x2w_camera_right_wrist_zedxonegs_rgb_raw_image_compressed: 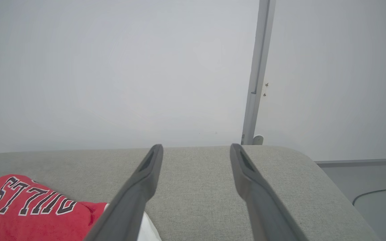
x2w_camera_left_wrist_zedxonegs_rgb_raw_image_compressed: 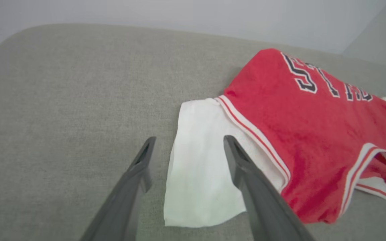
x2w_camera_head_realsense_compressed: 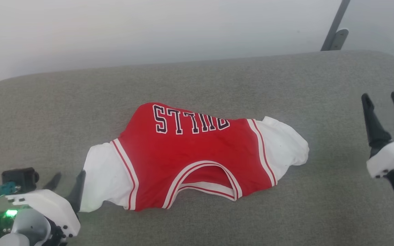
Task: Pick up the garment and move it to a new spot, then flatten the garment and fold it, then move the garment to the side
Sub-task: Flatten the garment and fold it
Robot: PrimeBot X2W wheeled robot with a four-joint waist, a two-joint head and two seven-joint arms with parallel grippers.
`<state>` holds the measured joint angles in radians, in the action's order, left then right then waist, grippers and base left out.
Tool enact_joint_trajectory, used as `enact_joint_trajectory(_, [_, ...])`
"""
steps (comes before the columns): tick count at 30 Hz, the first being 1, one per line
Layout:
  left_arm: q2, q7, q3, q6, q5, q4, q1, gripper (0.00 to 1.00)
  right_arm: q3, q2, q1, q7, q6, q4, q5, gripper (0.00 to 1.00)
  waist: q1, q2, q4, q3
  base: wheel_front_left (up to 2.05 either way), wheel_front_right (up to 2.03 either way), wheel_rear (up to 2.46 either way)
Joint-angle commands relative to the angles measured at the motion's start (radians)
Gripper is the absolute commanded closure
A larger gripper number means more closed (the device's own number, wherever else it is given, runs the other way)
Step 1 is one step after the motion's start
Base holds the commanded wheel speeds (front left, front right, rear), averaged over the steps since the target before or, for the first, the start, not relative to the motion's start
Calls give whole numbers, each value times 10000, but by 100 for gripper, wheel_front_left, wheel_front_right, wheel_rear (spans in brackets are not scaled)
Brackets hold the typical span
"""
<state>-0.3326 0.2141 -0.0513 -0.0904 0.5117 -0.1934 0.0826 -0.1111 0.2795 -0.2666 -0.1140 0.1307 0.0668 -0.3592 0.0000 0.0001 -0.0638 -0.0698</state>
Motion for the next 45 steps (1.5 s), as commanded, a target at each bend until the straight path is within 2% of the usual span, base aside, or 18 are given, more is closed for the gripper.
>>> enact_joint_trajectory(1, [-80,508,88,85,134,9,-83,0,-110,-146,222,43,1,-172,138,0,0,-1,-47,-6,0,0,0])
enact_joint_trajectory(10, [-563,3259,546,678,135,-20,231,0,-264,-751,809,-50,2,-859,317,0,0,-1,-208,-239,0,0,0])
enact_joint_trajectory(18, [-705,4698,898,982,168,-819,1005,0,-45,-878,791,-161,2,-940,308,0,0,-1,-419,-597,0,0,0])
enact_joint_trajectory(24, [-758,5388,1075,1150,213,-1656,1499,0,54,-845,685,-360,2,-851,166,0,0,-1,-583,-865,0,0,0])
enact_joint_trajectory(25, [-768,5510,1122,1150,220,-1798,1535,4,111,-820,684,-400,2,-833,132,0,0,-1,-605,-908,0,0,0])
enact_joint_trajectory(26, [-796,5643,1219,1037,230,-1932,1540,60,161,-799,673,-455,2,-825,83,0,0,-1,-625,-954,0,0,0])
enact_joint_trajectory(27, [-778,5727,1235,1049,269,-2066,1553,100,212,-776,687,-524,2,-793,28,0,0,-1,-639,-1000,0,0,0])
enact_joint_trajectory(37, [-715,5631,1324,952,358,-2316,2037,100,718,-290,514,-1439,2,-352,-363,0,0,-1,-446,-1419,0,0,0])
enact_joint_trajectory(45, [-504,5186,1528,827,260,-2344,2666,100,1627,421,-330,-2447,1,984,-939,0,0,-1,98,-1865,0,0,0])
